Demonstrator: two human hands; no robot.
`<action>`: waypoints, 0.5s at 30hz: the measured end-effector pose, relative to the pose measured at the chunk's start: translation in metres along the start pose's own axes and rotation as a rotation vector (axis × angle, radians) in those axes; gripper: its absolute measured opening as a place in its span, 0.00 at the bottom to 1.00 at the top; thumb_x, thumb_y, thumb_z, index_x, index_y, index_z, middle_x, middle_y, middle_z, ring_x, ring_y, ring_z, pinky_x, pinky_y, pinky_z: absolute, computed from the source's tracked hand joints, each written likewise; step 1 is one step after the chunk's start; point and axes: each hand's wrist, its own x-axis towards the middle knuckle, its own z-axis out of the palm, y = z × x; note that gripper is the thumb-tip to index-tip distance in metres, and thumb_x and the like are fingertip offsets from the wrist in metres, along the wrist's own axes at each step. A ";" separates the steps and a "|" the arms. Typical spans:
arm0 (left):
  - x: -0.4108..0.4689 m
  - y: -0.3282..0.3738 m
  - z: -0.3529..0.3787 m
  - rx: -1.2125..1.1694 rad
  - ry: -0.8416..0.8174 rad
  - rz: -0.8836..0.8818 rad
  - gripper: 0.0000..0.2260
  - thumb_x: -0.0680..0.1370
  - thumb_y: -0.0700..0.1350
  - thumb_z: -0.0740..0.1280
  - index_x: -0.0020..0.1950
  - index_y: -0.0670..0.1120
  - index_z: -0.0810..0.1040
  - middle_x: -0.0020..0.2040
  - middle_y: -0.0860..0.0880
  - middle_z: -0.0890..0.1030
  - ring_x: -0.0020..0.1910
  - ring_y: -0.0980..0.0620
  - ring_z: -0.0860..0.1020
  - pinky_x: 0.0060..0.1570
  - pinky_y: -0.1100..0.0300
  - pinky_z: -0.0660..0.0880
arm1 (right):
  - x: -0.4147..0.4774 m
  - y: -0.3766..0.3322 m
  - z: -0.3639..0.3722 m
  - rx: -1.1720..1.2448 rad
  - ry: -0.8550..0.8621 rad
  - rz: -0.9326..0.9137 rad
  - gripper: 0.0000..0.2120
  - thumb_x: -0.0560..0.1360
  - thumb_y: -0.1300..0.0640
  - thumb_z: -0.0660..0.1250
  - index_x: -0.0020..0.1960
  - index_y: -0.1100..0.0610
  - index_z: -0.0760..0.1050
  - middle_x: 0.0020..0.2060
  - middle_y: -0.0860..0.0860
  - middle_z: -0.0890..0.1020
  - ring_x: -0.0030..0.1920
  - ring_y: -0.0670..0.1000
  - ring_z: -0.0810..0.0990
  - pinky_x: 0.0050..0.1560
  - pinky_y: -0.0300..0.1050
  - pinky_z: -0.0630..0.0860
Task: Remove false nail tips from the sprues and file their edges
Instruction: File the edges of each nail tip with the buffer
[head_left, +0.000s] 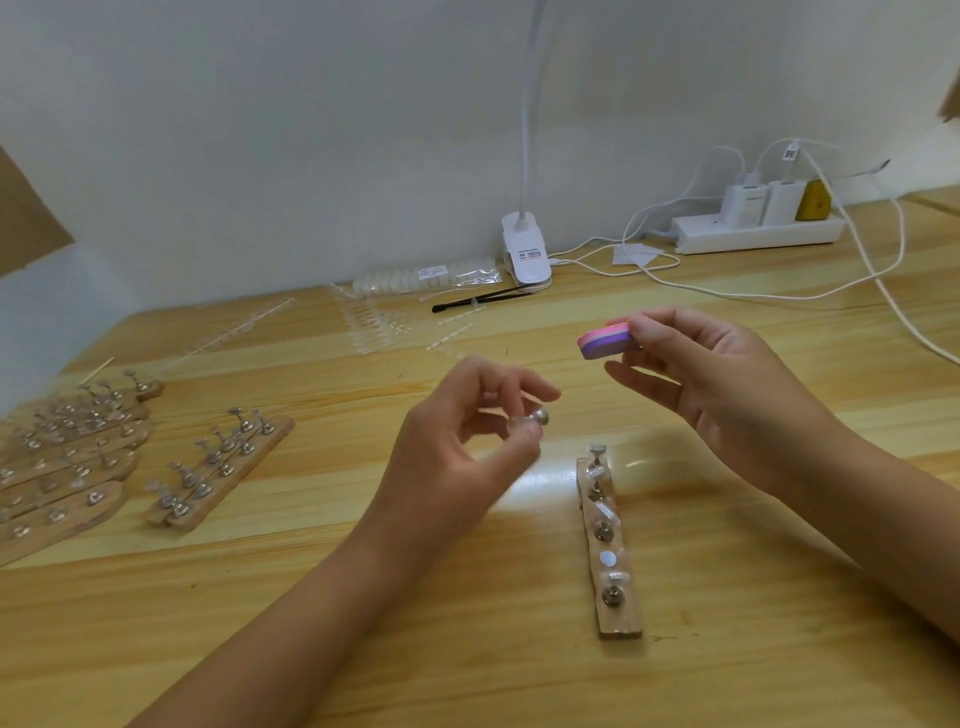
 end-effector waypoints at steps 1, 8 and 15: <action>0.001 0.000 0.000 -0.144 0.015 -0.132 0.06 0.74 0.39 0.69 0.43 0.45 0.72 0.49 0.50 0.85 0.48 0.54 0.83 0.47 0.64 0.78 | 0.000 0.001 0.001 0.016 0.007 0.012 0.08 0.74 0.56 0.66 0.49 0.59 0.79 0.45 0.55 0.84 0.46 0.49 0.82 0.46 0.38 0.81; 0.008 -0.003 0.003 -0.432 0.057 -0.427 0.05 0.70 0.43 0.71 0.38 0.54 0.79 0.39 0.53 0.82 0.41 0.57 0.80 0.44 0.66 0.76 | -0.004 0.003 0.006 -0.078 -0.137 0.117 0.14 0.70 0.46 0.67 0.44 0.57 0.80 0.40 0.53 0.85 0.37 0.46 0.82 0.38 0.38 0.80; 0.004 -0.002 0.006 -0.361 -0.064 -0.396 0.06 0.76 0.43 0.72 0.47 0.54 0.85 0.42 0.54 0.84 0.44 0.58 0.81 0.46 0.67 0.76 | -0.010 0.004 0.009 -0.271 -0.310 0.076 0.14 0.68 0.43 0.70 0.48 0.51 0.83 0.33 0.51 0.81 0.33 0.49 0.76 0.34 0.35 0.75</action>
